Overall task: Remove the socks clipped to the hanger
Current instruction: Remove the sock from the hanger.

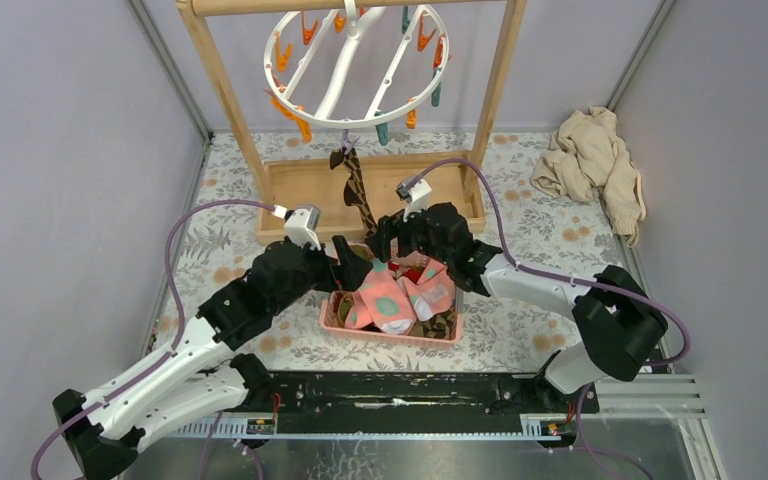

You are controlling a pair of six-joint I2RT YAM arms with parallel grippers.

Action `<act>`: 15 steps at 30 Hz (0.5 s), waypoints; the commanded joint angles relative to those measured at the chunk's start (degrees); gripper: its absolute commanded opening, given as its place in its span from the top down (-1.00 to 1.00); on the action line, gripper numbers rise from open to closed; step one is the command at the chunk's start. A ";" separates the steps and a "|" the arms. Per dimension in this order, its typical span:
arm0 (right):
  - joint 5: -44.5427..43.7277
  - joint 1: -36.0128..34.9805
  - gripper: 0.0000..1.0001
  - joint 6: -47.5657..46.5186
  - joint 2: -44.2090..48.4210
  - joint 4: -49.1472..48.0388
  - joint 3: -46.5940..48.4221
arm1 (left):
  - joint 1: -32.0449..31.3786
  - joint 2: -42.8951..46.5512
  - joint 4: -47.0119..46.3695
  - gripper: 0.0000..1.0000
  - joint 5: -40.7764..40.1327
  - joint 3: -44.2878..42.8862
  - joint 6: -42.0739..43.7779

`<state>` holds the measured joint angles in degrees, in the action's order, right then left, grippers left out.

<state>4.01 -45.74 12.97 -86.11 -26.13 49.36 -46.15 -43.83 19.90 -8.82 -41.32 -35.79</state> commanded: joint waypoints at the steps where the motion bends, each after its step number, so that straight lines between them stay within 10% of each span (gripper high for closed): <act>1: 0.08 0.18 -0.67 -1.83 -1.43 -7.96 -0.21 | -0.17 0.01 0.49 -0.97 -0.30 -1.32 -1.93; 15: 1.52 0.20 -0.43 0.10 -6.07 -12.52 -1.32 | -0.16 0.20 0.35 -0.97 0.62 -0.60 -2.86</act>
<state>4.23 -45.74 12.75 -91.68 -34.26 46.39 -46.15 -44.49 20.67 -8.75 -41.36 -38.09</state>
